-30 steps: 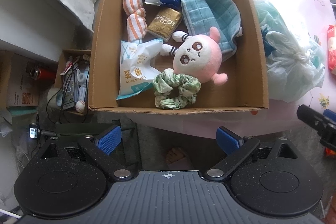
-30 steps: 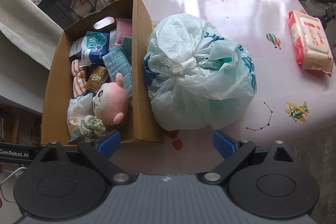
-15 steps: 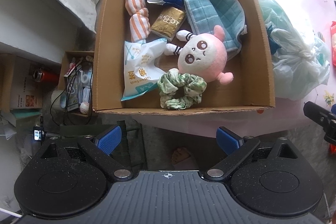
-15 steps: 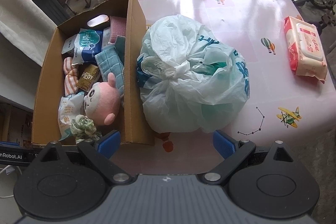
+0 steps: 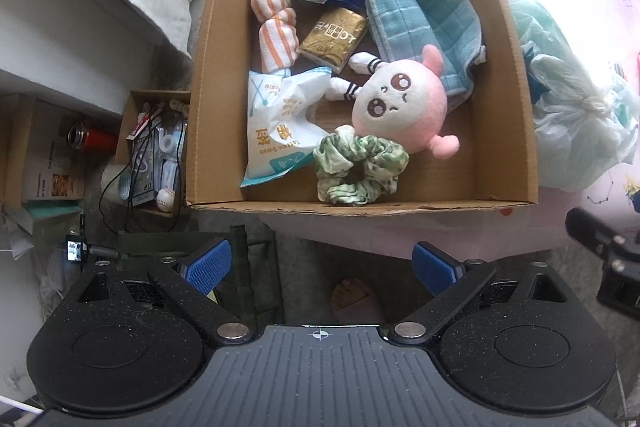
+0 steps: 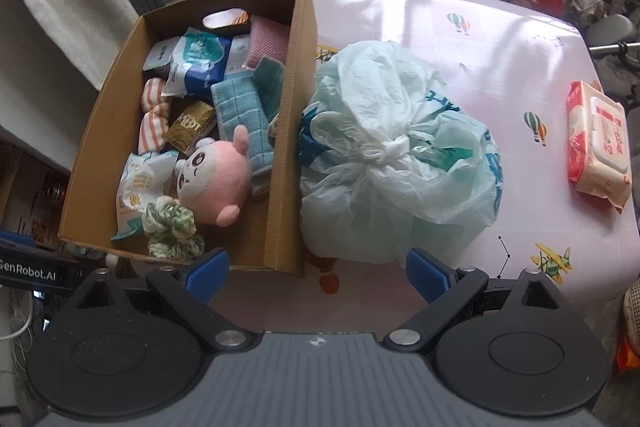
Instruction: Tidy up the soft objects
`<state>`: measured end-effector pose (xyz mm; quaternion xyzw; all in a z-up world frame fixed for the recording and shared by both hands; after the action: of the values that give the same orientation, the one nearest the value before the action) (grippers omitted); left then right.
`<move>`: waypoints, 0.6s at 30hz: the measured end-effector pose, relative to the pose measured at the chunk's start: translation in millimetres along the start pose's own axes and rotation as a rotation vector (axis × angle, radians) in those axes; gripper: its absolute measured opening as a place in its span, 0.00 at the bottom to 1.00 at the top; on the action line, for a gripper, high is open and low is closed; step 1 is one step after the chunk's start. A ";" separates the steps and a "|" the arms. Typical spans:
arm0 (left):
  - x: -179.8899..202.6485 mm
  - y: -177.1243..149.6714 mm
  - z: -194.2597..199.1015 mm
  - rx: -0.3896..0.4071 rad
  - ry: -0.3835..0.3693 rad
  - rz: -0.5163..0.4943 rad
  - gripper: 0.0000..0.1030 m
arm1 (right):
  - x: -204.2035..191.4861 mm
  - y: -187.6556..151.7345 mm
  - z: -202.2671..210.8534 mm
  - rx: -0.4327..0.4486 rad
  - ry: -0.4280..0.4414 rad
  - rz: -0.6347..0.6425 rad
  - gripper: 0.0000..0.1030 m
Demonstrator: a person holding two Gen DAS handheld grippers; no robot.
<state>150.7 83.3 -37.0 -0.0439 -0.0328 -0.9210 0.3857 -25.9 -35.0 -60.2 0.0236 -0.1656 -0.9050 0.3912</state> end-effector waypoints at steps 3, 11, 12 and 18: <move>-3.9 -1.0 -0.8 -0.003 0.005 0.006 0.95 | -8.2 -3.7 -1.7 -0.020 0.016 0.022 0.74; -14.5 -2.4 -2.8 -0.011 0.013 0.026 0.95 | -23.4 -14.6 -8.4 -0.073 0.027 0.039 0.74; -15.3 -2.5 -3.1 -0.012 0.013 0.028 0.95 | -24.4 -15.4 -8.6 -0.077 0.028 0.040 0.74; -18.3 -2.8 -4.0 -0.015 0.014 0.031 0.95 | -28.2 -17.1 -10.8 -0.084 0.024 0.045 0.74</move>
<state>161.4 97.8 -42.9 -0.0412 -0.0224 -0.9153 0.4000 -16.5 -6.8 -78.3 0.0146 -0.1234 -0.9017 0.4141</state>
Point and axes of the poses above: each gripper's, at about its wrist camera, not at the fingertips, and z roughly against the way its jaws point, x to its right, y to its top, the point moved 5 cm from there along -z, roughly the way its jaws point, and after that the axes turned 10 degrees about -y, right-handed, at the moved point
